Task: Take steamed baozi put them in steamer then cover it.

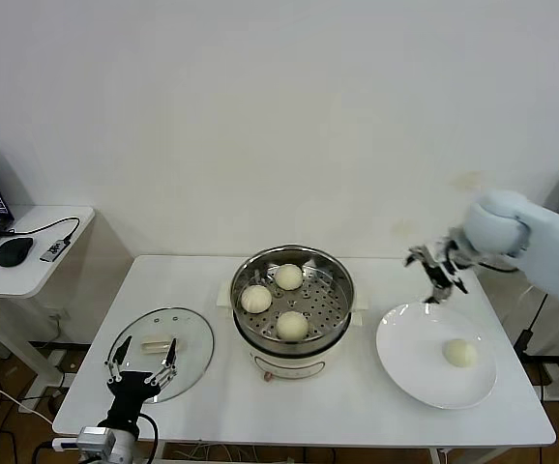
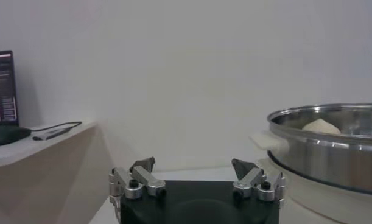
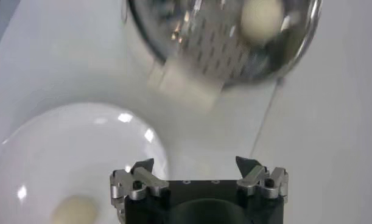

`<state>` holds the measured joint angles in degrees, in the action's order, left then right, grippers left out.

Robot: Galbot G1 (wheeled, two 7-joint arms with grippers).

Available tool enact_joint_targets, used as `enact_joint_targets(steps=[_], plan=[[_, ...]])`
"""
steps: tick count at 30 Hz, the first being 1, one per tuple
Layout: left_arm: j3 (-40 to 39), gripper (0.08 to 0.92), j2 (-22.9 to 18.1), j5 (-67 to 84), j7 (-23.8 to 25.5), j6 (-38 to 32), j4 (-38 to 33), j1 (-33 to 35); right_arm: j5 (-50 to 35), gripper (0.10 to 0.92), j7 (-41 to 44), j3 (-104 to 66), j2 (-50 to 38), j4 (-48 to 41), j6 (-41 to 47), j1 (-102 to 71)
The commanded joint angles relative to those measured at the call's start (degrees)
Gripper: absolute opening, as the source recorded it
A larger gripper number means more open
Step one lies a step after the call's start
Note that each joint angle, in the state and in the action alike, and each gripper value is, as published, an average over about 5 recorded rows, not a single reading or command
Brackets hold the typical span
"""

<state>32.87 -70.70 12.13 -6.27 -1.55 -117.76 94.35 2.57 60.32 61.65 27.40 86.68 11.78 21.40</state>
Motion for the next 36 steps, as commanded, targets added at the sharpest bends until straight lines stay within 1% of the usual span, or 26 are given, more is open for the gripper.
enact_joint_targets(steps=[1, 6, 13, 20, 36], plan=[[-0.27, 0.823, 0.11, -0.09, 0.01, 0.03, 0.11, 0.13, 5.34, 0.823, 0.09, -15.5, -6.89, -5.58, 0.0, -21.35], [-0.05, 0.823, 0.49, -0.35, 0.01, 0.13, 0.13, 0.48, 5.98, 0.823, 0.54, -23.24, -6.14, -6.84, 0.54, -29.56], [0.26, 0.823, 0.4, -0.53, -0.01, 0.35, 0.08, 0.63, 7.46, 0.823, 0.2, -28.65, -4.56, -9.11, 2.18, -35.68], [0.15, 0.823, 0.01, -0.92, -0.02, 0.43, 0.23, 0.75, 9.02, 0.823, -0.17, -30.36, -1.14, -13.41, 0.8, -37.52], [0.49, 0.823, -0.03, -0.91, -0.08, 0.41, 1.02, 0.65, 11.53, 0.823, -1.36, -31.49, 5.91, -18.85, -0.12, -38.44]])
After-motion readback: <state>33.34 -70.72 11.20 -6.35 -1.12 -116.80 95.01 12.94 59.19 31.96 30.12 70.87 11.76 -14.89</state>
